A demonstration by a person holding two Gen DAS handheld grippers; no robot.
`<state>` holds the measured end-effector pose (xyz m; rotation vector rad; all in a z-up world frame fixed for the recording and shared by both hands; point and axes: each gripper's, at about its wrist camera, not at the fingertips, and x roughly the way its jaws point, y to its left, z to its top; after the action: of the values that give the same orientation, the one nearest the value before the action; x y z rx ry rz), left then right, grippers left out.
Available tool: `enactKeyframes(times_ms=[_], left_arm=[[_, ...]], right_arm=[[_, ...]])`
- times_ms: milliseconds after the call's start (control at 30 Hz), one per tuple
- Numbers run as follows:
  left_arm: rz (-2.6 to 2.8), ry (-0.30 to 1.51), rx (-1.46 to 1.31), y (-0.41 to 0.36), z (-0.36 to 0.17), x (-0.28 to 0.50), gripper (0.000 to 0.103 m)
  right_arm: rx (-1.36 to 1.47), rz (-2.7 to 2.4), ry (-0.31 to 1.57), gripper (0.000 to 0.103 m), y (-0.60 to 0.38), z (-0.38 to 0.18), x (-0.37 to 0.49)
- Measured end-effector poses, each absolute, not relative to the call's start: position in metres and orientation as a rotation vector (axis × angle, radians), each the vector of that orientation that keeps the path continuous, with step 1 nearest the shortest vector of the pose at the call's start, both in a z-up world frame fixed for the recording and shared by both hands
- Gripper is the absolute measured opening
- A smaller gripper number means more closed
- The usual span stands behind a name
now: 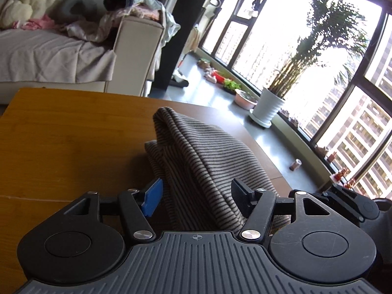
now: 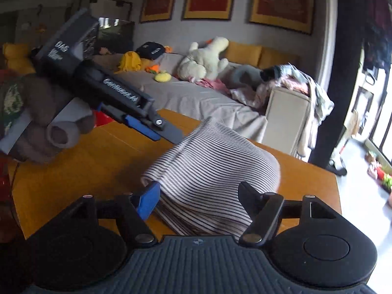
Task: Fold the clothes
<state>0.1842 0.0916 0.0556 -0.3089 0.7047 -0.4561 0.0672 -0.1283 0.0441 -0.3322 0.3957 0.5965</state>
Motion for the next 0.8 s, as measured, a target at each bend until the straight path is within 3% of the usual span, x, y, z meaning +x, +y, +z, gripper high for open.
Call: enactKeyframes(times_ms=[67,133,167,233,333,433,567,800], left_arm=[[-0.442,0.718,-0.346,0.105,0.050,0.185,0.044],[-0.447,0.722,-0.364,0.112,0.047,0.184,0.042],[-0.452,0.723,-0.371,0.115,0.046,0.183,0.042],[-0.471,0.719,-0.377,0.119,0.045,0.182,0.040],[-0.529,0.721,-0.384,0.118,0.039,0.182,0.038],[-0.610,0.753,-0.377,0.099,0.024,0.188,0.030],[-0.676,0.761,-0.360,0.070,0.011,0.191,0.030],[-0.676,0.751,-0.330,0.077,0.005,0.183,0.032]], right_arm=[[-0.400,0.625,0.384,0.074,-0.104,0.033,0.065],[-0.491,0.618,0.383,0.072,-0.083,0.018,0.068],[-0.521,0.605,0.376,0.054,-0.077,0.014,0.071],[-0.399,0.600,0.401,0.027,-0.089,0.028,0.084],[-0.100,0.615,0.443,0.008,-0.128,0.064,0.105],[0.107,0.649,0.460,0.008,-0.159,0.089,0.122],[0.209,0.707,0.494,0.008,-0.159,0.100,0.142],[0.238,0.709,0.723,0.008,-0.131,0.037,0.176]])
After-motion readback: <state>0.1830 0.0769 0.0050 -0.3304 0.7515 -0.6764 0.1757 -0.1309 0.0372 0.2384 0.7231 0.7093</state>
